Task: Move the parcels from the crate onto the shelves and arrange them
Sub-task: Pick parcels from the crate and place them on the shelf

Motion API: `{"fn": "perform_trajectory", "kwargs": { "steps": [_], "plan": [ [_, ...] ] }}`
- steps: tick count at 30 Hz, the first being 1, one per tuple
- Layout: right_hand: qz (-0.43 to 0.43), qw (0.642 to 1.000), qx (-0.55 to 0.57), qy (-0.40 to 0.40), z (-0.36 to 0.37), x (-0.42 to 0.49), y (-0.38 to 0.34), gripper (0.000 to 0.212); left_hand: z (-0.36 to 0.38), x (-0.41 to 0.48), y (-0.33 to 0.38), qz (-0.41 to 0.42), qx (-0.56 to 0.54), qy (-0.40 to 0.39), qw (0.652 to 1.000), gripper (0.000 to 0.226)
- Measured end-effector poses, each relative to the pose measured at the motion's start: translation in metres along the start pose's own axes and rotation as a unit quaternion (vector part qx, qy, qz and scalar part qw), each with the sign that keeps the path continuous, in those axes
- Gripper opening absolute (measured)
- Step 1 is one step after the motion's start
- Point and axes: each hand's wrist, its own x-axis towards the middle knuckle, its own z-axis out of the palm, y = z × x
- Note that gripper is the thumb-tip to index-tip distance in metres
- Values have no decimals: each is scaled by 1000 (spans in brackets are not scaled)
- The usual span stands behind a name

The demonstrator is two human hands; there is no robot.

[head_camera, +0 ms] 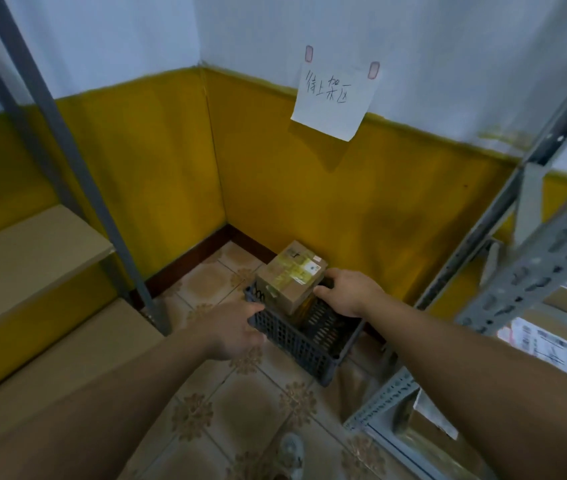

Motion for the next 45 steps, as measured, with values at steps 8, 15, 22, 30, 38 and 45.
{"fn": "perform_trajectory", "kwargs": {
  "steps": [8, 15, 22, 30, 38, 45],
  "plan": [
    [45, 998, 24, -48, -15, 120, 7, 64, -56, 111, -40, -23, 48, -40, 998, 70],
    [89, 993, 20, -75, -27, 181, 7, 44, -90, 205, -78, -6, 98, -115, 989, 70],
    [234, 961, 115, -91, 0, 244, 8, 59, -117, 334, -120, 44, 128, -176, 975, 64],
    [284, 931, 200, -114, 48, 331, 43, 62, -86, 468, -152, 47, 141, -221, 964, 57],
    [266, 914, 295, -80, 170, 464, 108, 53, 20, 590, -206, -45, 0, -192, 980, 79],
    [302, 899, 312, -54, 266, 530, 133, 80, 83, 641, -234, -51, -80, -89, 991, 87]
  ]
}}
